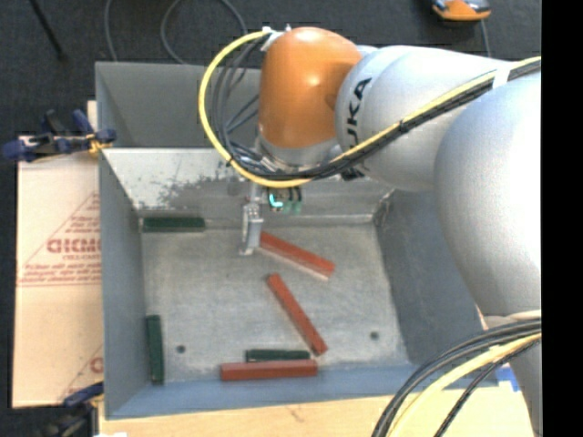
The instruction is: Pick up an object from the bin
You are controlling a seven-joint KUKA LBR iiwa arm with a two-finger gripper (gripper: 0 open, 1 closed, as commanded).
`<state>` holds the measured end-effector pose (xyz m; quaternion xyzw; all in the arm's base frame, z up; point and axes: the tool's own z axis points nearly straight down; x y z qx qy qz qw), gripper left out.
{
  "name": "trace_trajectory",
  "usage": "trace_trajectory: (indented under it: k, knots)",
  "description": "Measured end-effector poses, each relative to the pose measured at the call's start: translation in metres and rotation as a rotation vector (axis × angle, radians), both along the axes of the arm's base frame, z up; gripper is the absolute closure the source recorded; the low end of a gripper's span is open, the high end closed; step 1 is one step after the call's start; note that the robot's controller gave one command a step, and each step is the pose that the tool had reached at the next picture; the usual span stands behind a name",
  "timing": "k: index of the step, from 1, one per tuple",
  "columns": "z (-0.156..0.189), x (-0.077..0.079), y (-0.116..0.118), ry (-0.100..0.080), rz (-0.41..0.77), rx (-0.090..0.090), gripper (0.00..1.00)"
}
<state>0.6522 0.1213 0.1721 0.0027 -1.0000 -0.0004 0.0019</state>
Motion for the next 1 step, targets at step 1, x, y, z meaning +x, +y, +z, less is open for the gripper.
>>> trace_trajectory:
  k: [1]
  knots:
    - [-0.1058, -0.0008, -0.1147, 0.001, 0.080, -0.003, 0.00]
